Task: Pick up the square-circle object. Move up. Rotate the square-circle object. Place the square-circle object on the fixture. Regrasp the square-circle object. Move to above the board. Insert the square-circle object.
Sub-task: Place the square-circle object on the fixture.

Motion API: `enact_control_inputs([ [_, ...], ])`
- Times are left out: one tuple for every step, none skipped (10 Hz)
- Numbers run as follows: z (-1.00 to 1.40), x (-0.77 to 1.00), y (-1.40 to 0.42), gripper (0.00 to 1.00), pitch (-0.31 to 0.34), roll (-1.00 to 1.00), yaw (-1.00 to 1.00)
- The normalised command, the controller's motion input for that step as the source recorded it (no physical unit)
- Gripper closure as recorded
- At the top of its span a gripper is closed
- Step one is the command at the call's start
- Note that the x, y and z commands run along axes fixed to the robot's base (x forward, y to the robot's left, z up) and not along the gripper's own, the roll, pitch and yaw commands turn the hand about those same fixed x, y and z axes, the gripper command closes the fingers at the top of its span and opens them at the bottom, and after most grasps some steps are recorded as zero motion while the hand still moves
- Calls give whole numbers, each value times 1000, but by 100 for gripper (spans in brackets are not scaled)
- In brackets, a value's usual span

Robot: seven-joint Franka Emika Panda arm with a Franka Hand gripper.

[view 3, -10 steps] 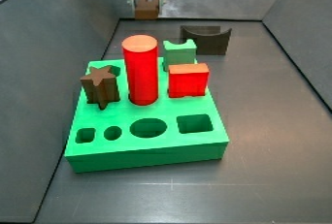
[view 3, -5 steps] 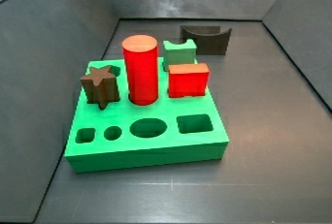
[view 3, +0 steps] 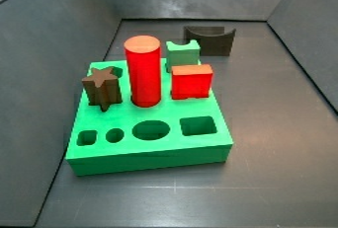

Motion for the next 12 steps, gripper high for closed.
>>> enact_control_inputs([
  [199, 1000, -424, 100, 334, 202, 96],
  [185, 1000, -355, 100, 305, 185, 78],
  [166, 1000, -313, 100, 258, 131, 54],
  [142, 1000, -280, 100, 207, 98, 40],
  [128, 1000, -247, 100, 178, 94, 32],
  [117, 1000, -222, 100, 171, 95, 33],
  [101, 1000, -188, 100, 163, 97, 31],
  [87, 1000, -160, 100, 158, 100, 31],
  [76, 1000, -136, 100, 162, 101, 29],
  [67, 1000, -113, 100, 167, 104, 29],
  [58, 1000, -94, 100, 163, 107, 32],
  [45, 1000, -75, 100, 166, 111, 31],
])
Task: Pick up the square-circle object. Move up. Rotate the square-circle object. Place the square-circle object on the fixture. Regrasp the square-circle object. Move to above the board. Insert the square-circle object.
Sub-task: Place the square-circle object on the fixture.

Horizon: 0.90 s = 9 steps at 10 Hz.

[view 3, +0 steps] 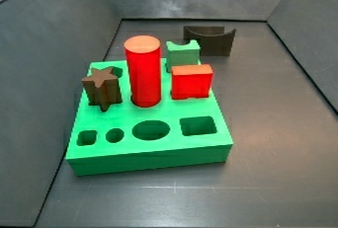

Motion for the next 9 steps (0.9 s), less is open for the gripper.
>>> enact_control_inputs([
  [39, 1000, -55, 100, 168, 113, 30],
  [26, 991, -36, 100, 168, 116, 32],
  [-449, 1000, -470, 100, 52, -1000, 33],
  [-408, 903, -385, 100, 51, -1000, 28],
  [-305, 868, -238, 100, 45, -1000, 21],
  [-165, 776, -113, 100, 46, -1000, 14],
  [-72, 611, -52, 100, 64, -1000, 10],
  [-27, 500, -10, 100, 82, -1000, 5],
  [-18, 405, 15, 100, 94, -1000, -1],
])
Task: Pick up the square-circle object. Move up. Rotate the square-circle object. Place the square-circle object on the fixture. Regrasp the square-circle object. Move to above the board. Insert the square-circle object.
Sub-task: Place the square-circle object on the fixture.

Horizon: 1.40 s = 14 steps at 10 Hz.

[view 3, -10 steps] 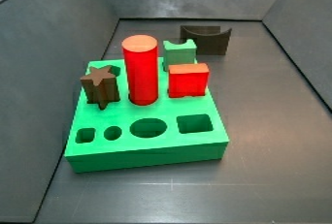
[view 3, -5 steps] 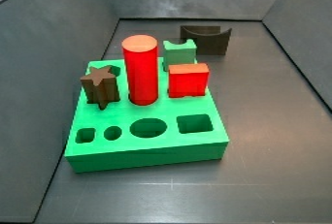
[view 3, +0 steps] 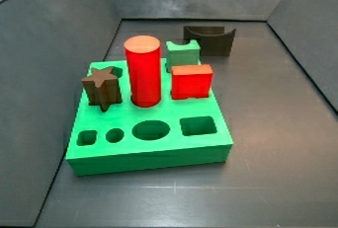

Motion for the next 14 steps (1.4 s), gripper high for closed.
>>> enact_control_inputs([
  [-25, 286, 24, 100, 108, -1000, -14],
  [-15, 198, 32, 100, 121, -1000, -25],
  [-11, 141, 35, 100, 130, -1000, -34],
  [-7, 44, 36, 100, 139, -1000, -63],
  [-9, 33, 37, 100, 144, -1000, -89],
  [-10, 50, 38, 100, 153, -1000, -120],
  [-17, 70, 40, 100, 161, -926, -150],
  [-17, 82, 45, 100, 145, -739, -162],
  [-20, 85, 46, 100, 107, -491, -173],
  [-13, 79, 43, 100, 76, -312, -178],
  [2, 68, 29, 100, 42, -205, -173],
  [-1000, 89, 24, 100, 6, -137, -192],
  [-1000, 94, 28, 100, -20, -118, -175],
  [-1000, 114, 30, 100, -51, -109, -145],
])
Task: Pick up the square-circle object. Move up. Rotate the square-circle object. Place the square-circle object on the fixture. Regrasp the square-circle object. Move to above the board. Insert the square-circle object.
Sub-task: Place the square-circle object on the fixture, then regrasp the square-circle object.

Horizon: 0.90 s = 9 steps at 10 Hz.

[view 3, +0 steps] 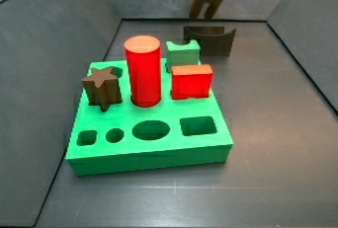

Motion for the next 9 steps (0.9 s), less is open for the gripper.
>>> enact_control_inputs([
  [-1000, 117, 29, 100, -90, -95, -106],
  [-1000, 117, 27, 100, -114, -87, -76],
  [-917, 111, 21, 100, -123, -83, -55],
  [-670, 86, 12, 100, -123, -71, -17],
  [-486, 77, 9, 100, -111, -61, 7],
  [-250, 66, 2, 100, -88, -58, 35],
  [0, 0, 0, 0, 0, 0, 0],
  [1000, 0, 0, 0, -64, -29, 26],
  [1000, 0, 2, 0, -64, -24, 30],
])
